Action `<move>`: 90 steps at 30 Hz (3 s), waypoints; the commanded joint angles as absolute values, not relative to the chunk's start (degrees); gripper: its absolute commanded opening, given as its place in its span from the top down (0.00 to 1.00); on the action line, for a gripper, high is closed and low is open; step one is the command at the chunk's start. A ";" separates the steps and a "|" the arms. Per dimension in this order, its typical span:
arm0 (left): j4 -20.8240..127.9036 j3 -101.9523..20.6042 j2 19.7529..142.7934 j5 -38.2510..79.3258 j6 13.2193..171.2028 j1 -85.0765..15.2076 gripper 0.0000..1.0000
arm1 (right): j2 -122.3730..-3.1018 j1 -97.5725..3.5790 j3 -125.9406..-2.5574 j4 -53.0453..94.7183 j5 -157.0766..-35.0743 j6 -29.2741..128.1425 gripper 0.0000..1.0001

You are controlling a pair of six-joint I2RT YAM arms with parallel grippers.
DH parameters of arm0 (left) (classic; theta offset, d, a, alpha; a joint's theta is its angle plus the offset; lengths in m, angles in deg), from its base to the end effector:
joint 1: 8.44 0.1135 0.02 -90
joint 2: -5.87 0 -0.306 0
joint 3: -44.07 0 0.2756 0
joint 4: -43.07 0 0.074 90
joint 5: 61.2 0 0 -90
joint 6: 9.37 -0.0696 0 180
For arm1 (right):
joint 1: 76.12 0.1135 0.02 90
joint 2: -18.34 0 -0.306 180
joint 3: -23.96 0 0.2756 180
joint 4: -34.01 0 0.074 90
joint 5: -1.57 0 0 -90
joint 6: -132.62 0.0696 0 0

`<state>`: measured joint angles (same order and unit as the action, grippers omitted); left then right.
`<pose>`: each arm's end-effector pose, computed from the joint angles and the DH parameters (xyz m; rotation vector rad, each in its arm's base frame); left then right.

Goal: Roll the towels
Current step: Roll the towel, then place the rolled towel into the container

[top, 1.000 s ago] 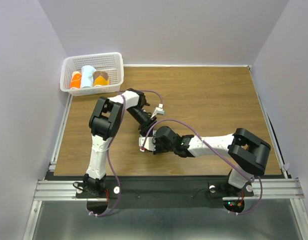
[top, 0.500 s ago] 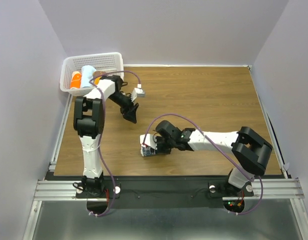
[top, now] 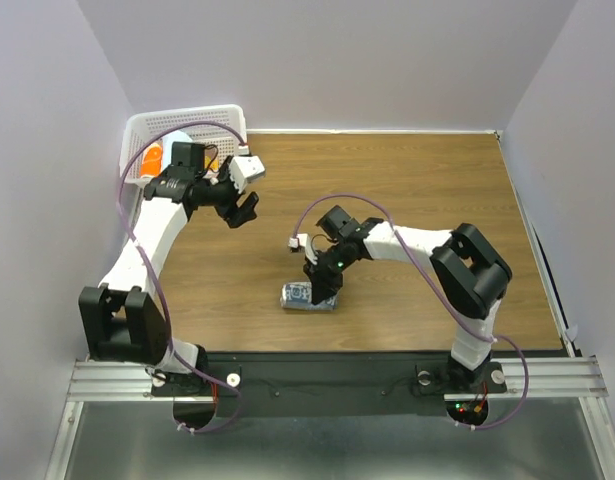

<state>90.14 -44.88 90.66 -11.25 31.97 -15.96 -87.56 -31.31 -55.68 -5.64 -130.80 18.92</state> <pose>0.3513 -0.0916 0.3516 1.2944 1.7106 -0.3986 0.2523 0.3167 0.1714 -1.6757 2.0707 1.1153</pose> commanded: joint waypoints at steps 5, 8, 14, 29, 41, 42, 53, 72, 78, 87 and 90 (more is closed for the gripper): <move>81.31 -26.62 71.74 -1.29 31.16 -23.18 0.18 | -99.95 -38.93 -63.31 -18.46 -148.62 21.00 0.99; 81.14 -18.99 65.13 2.86 26.50 -33.28 0.16 | -104.87 -41.22 -65.16 -20.05 -150.48 19.86 0.99; 74.73 -6.13 53.33 11.65 24.38 -51.04 0.10 | -111.55 -43.87 -70.35 -22.16 -154.26 19.15 0.99; 47.67 4.86 67.12 20.80 17.79 -65.39 0.09 | -123.60 -44.83 -78.17 -31.91 -157.07 11.34 0.99; 35.96 8.03 79.86 22.91 16.20 -65.65 0.17 | -130.97 -44.75 -84.06 -49.19 -162.69 -3.68 0.99; 35.96 7.94 80.57 22.74 16.29 -65.74 0.19 | -131.50 -44.66 -85.20 -51.41 -162.79 -7.61 0.99; 39.28 5.57 86.72 20.71 18.41 -65.65 0.56 | -132.39 -42.73 -83.80 -56.44 -164.02 -11.26 0.97; 72.16 -9.27 89.71 8.50 25.86 -64.08 1.00 | -114.65 -56.16 -91.71 -32.71 -137.66 23.98 0.00; 80.77 -20.69 97.18 -1.07 37.55 -51.96 1.00 | -109.46 -61.09 -91.89 -32.53 -137.39 25.31 0.00; 93.25 -53.00 105.78 -16.28 54.43 -30.43 1.00 | -102.68 -66.80 -83.63 -32.18 -139.06 23.99 0.00; 95.98 -61.90 108.52 -19.62 58.20 -23.32 1.00 | -101.72 -67.51 -81.17 -32.09 -139.93 23.81 0.00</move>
